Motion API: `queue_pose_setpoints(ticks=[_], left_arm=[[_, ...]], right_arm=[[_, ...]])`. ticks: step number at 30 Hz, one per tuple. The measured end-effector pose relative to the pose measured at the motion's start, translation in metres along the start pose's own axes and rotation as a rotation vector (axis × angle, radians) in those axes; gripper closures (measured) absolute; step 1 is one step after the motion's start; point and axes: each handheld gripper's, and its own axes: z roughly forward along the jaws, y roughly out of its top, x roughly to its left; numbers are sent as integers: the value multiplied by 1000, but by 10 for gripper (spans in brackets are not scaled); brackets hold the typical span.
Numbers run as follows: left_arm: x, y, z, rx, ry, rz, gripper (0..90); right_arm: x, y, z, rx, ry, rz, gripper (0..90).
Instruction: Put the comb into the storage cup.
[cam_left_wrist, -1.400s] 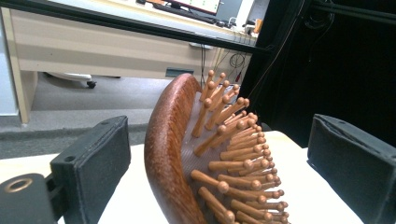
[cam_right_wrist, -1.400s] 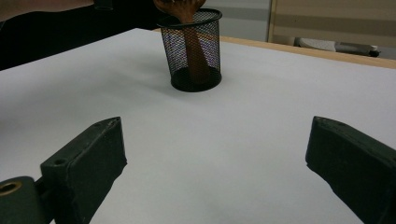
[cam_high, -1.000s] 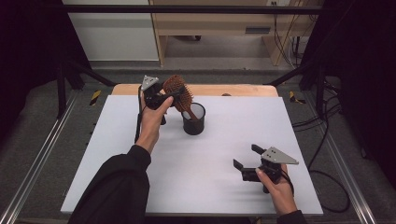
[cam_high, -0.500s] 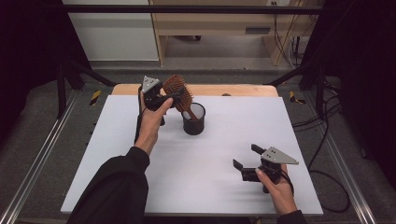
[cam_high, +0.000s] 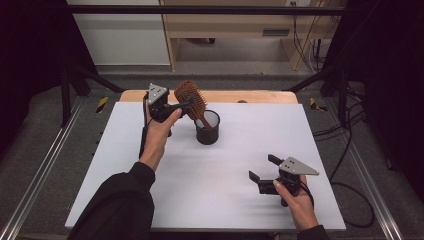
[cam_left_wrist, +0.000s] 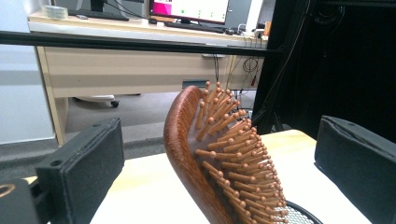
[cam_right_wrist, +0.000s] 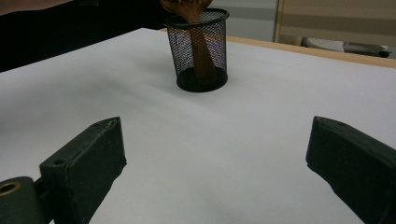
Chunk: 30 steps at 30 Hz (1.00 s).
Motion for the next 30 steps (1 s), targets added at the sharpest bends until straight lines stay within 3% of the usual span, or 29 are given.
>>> queue_pose_setpoints(ticks=[7, 11, 20, 30], left_arm=[[-5, -1, -11, -12, 2, 0, 20], [-8, -5, -18, -15, 27, 27, 25], [-4, -5, -28, -35, 54, 11, 24], [-4, -3, -40, -44, 55, 16, 24]], right_arm=[[1, 0, 0, 2, -4, -9, 48], [0, 0, 0, -2, -29, -11, 48], [1, 1, -1, -3, -44, -15, 48], [0, 1, -1, -6, -34, -15, 46]])
